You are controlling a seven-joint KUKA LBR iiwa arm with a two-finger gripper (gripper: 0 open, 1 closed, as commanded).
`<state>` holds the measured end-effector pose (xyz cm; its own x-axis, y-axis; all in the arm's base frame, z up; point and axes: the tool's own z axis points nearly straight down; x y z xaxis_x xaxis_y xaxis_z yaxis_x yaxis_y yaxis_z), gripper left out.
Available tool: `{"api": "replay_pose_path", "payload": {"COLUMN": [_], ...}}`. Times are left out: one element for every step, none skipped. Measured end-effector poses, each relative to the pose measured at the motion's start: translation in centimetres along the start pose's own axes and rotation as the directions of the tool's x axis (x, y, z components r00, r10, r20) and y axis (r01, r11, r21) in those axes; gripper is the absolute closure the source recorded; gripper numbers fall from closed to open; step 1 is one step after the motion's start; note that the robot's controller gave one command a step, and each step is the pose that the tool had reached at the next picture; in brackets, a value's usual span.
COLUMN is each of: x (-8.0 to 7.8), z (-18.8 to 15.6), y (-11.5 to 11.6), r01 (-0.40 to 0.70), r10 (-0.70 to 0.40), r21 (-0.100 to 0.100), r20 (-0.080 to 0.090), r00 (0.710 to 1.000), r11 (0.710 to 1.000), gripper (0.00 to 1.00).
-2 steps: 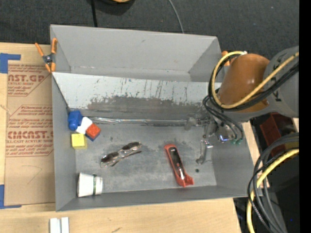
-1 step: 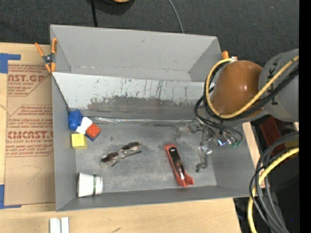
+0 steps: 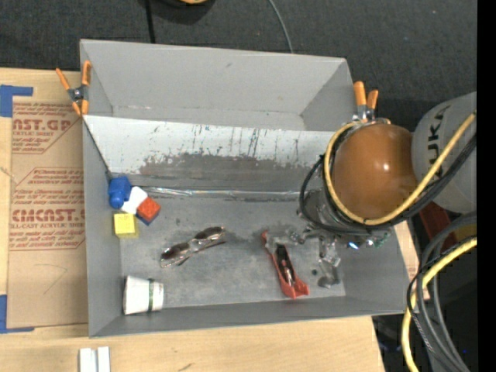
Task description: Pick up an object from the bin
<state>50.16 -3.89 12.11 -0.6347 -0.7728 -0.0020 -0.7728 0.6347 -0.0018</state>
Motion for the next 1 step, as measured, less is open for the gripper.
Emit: {"api": "replay_pose_path", "payload": {"x": [0.12], "z": [2.65], "y": [1.19], "r01": [0.223], "r10": [-0.223], "r21": [-0.002], "r20": [-0.001], "r00": [0.975], "r11": [0.975], "gripper": [0.0]}}
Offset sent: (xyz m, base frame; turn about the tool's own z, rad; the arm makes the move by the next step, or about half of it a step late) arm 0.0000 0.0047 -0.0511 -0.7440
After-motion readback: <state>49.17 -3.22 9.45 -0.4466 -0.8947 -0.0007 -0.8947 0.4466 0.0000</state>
